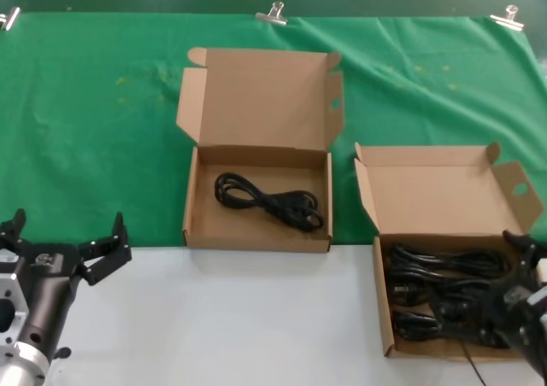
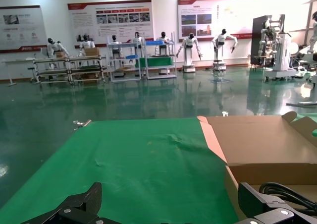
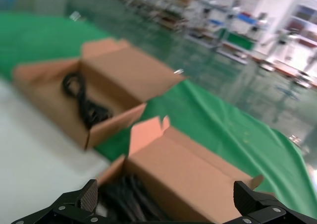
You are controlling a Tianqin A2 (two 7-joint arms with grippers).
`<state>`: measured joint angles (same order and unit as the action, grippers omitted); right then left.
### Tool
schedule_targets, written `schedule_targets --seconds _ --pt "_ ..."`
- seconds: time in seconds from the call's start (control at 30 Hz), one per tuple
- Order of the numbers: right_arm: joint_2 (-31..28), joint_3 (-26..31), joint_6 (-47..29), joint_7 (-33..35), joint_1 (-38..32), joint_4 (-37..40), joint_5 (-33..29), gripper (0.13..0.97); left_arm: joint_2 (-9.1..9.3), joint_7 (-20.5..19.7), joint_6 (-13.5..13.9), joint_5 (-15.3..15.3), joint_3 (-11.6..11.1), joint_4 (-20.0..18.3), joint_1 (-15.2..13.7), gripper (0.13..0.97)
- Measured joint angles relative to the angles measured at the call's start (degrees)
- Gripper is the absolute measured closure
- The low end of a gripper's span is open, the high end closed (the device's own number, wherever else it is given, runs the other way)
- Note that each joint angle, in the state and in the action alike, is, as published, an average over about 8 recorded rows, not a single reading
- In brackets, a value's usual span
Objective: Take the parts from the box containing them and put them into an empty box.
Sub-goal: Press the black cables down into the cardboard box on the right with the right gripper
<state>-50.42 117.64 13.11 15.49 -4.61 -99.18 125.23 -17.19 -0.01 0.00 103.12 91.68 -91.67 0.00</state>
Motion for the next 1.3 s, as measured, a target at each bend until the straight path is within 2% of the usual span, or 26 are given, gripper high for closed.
schedule_targets --seconds 0.3,0.53,0.67,0.87,1.3 --pt "-10.5 17.6 2.1 16.3 -12.8 2.5 10.5 0.129 0.0 0.0 0.0 0.0 0.0 0.0 0.0 0.132" --pt "-14.2 31.2 3.1 30.8 -24.6 4.0 21.6 0.129 0.0 0.0 0.0 0.0 0.0 0.0 0.0 0.132" --pt "-15.8 36.4 2.7 38.4 -29.4 4.4 27.6 0.129 0.0 0.0 0.0 0.0 0.0 0.0 0.0 0.132" --pt "-17.4 39.4 1.3 44.1 -32.4 4.9 31.6 0.129 0.0 0.0 0.0 0.0 0.0 0.0 0.0 0.132" --pt "-20.0 40.1 -3.4 46.6 -32.9 6.0 32.5 0.129 0.0 0.0 0.0 0.0 0.0 0.0 0.0 0.132"
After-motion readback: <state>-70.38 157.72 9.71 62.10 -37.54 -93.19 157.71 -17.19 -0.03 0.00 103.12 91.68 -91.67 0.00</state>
